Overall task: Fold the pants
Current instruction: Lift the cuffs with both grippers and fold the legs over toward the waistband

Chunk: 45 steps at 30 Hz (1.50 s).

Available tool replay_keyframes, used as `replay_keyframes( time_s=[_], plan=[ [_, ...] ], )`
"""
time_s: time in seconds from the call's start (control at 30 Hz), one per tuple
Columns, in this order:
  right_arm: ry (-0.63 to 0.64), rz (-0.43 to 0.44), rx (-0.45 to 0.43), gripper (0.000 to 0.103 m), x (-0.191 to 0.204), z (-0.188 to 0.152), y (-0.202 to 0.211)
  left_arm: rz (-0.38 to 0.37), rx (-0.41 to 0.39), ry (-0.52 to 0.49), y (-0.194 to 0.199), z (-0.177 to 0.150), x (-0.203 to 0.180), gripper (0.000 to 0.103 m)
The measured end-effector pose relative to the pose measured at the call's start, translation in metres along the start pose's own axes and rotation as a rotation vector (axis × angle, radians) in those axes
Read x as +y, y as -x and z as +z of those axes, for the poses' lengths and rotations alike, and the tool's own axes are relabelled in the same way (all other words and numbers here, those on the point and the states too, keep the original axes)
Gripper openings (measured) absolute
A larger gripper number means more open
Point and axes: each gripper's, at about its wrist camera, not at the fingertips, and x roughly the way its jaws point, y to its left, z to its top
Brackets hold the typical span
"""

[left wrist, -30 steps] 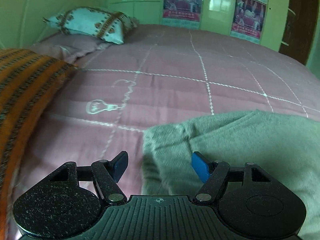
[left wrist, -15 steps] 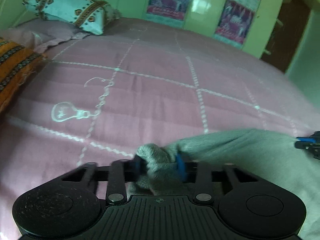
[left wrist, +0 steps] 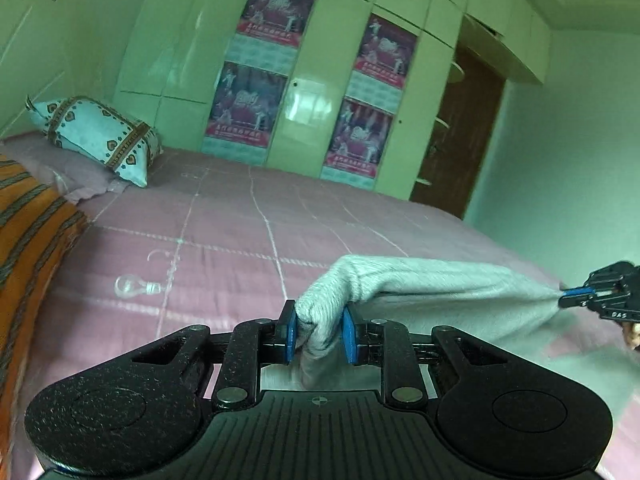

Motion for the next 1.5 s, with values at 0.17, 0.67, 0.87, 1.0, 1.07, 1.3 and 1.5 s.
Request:
replay_keyframes(
  time_s=[0.17, 0.67, 0.87, 1.0, 1.07, 1.3, 1.5],
  plan=[
    [0.091, -0.001, 0.022, 0.000, 0.068, -0.037, 0.044, -0.003, -0.019, 0.066, 0.048, -0.040, -0.021, 0.024],
    [-0.211, -0.004, 0.044, 0.037, 0.123, -0.094, 0.086, 0.272, 0.081, 0.259, 0.121, -0.108, -0.051, 0.027],
    [-0.703, 0.042, 0.021, 0.031, 0.076, -0.121, 0.092, 0.229, 0.116, 0.457, 0.095, -0.101, -0.052, 0.027],
    [-0.981, 0.089, 0.023, 0.033, 0.060, -0.141, 0.072, 0.199, 0.178, 0.568, 0.071, -0.105, -0.048, 0.027],
    [-1.064, 0.118, 0.040, 0.034, 0.055, -0.148, 0.060, 0.204, 0.195, 0.577, 0.061, -0.105, -0.047, 0.027],
    [-1.272, 0.177, 0.055, 0.035, 0.046, -0.170, 0.029, 0.182, 0.210, 0.654, 0.045, -0.112, -0.035, 0.028],
    [-1.292, 0.196, 0.036, 0.035, 0.050, -0.160, 0.023, 0.170, 0.172, 0.706, 0.042, -0.112, -0.032, 0.028]
  ],
)
